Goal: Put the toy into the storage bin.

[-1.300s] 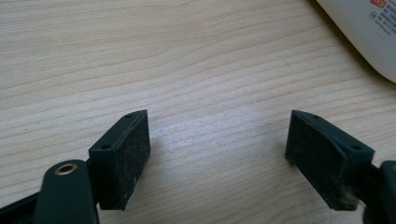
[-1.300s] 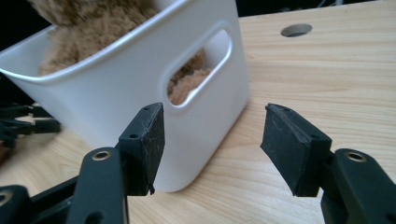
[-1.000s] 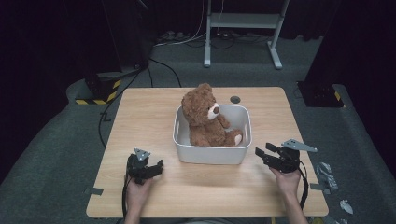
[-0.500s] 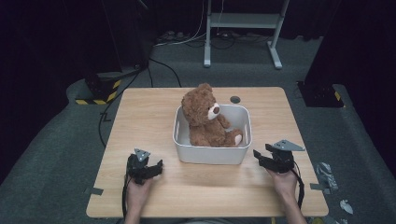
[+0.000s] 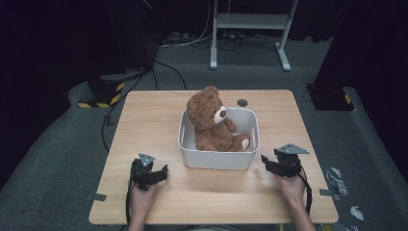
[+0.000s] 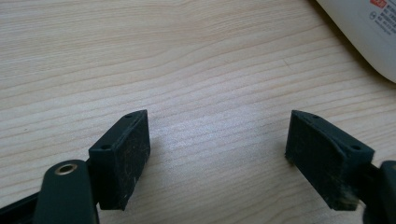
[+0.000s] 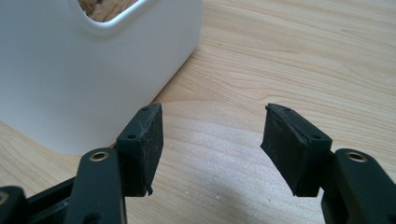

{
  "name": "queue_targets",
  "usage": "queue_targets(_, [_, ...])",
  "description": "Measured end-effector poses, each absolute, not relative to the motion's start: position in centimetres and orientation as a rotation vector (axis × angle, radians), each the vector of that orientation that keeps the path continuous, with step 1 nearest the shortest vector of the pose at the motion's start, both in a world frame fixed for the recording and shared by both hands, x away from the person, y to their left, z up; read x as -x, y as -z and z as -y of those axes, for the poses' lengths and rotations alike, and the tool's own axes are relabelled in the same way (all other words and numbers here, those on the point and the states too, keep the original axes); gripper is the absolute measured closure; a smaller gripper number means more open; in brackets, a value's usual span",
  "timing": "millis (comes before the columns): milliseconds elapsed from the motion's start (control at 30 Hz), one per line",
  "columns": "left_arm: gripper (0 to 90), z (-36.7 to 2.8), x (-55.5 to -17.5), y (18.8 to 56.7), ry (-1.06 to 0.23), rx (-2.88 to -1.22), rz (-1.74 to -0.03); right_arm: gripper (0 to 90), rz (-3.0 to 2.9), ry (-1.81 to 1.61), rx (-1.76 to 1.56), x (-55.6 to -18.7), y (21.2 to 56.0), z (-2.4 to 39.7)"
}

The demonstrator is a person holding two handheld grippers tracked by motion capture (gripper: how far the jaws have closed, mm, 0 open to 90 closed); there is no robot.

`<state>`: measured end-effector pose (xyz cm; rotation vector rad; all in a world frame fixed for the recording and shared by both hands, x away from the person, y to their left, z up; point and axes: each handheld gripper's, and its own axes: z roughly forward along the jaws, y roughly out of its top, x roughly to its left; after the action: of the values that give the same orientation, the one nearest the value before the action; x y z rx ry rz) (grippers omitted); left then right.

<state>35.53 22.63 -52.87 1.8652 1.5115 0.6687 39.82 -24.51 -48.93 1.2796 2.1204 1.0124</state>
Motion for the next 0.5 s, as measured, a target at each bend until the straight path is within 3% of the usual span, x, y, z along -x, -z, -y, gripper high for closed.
queue_targets(500, [21.8,-22.64,-35.53,52.86,-0.668,-1.869,-1.511,37.8,-2.131,-0.972,-1.295,-40.26,49.34,24.29])
